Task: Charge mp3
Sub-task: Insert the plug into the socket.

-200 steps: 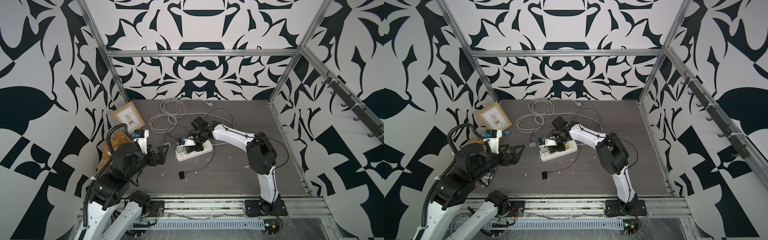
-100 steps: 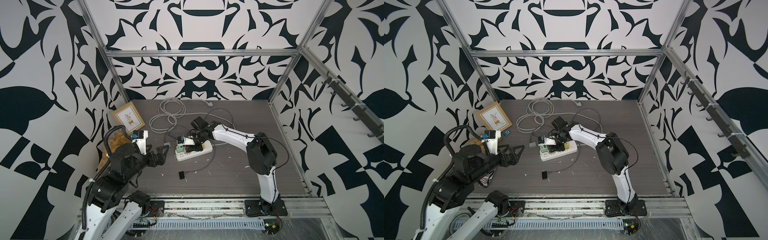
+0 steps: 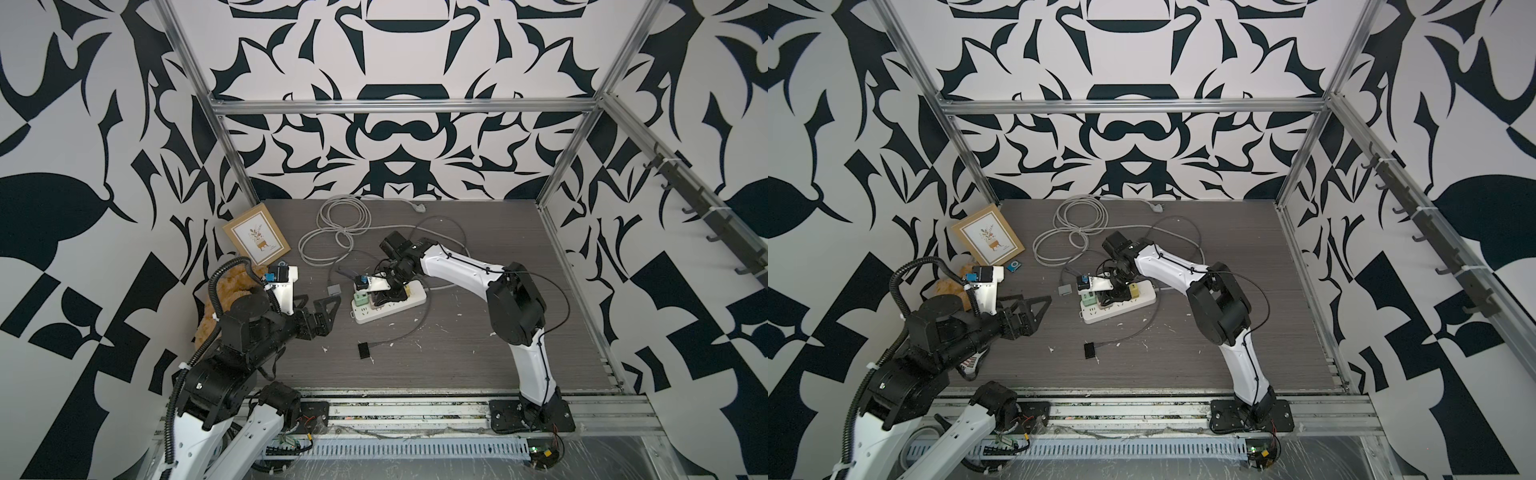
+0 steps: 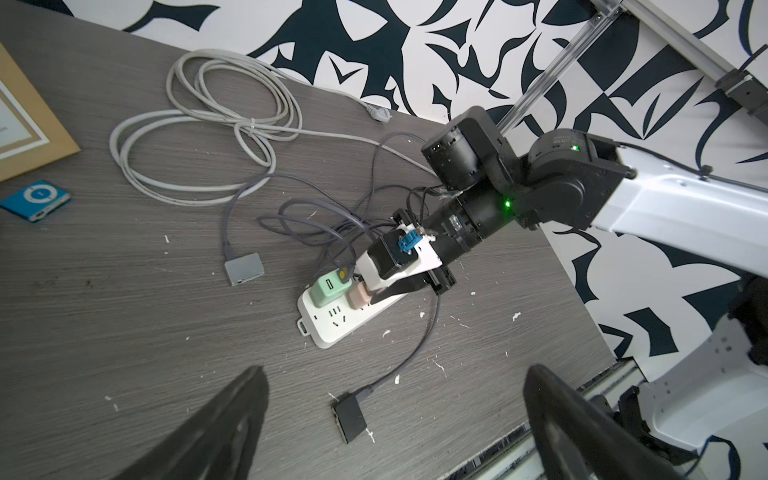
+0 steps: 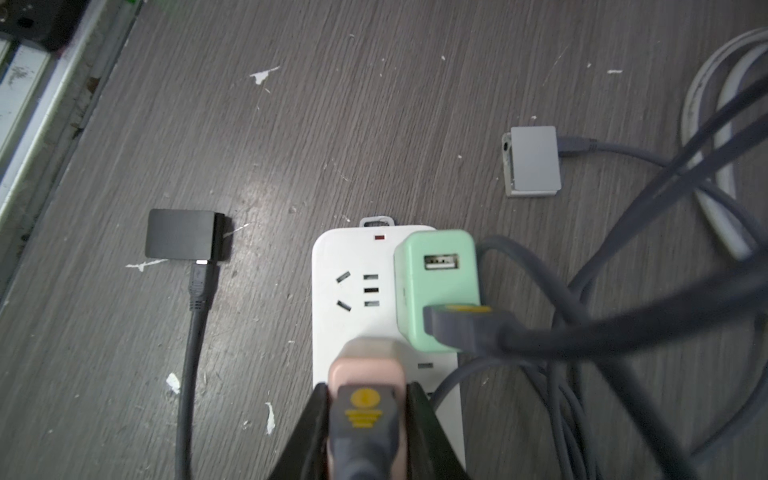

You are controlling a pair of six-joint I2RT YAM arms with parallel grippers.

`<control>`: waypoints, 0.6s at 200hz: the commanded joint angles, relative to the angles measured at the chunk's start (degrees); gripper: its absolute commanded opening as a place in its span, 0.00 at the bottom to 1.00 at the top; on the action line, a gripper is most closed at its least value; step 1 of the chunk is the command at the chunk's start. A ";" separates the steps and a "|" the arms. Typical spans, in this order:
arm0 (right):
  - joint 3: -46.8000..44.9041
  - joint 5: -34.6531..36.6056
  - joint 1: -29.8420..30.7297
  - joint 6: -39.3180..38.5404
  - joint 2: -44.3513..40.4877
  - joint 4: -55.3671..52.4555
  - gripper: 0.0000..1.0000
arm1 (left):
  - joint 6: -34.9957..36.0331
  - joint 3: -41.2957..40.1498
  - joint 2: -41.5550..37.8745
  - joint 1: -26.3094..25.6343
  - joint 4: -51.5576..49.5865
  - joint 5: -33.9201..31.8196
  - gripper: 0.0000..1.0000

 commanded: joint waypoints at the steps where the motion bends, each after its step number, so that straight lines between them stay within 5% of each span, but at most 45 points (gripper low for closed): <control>1: 0.51 4.55 -0.35 0.19 3.74 -11.41 0.00 | -2.61 -2.37 -1.56 0.14 -2.05 2.33 1.00; 67: -14.38 9.48 0.70 3.21 -0.73 2.36 0.00 | -3.84 -3.65 -4.77 0.10 -4.00 -0.03 0.99; 120: -8.80 9.90 1.14 4.68 4.77 -6.94 0.00 | -3.46 -3.83 -2.29 0.14 -1.64 1.91 0.99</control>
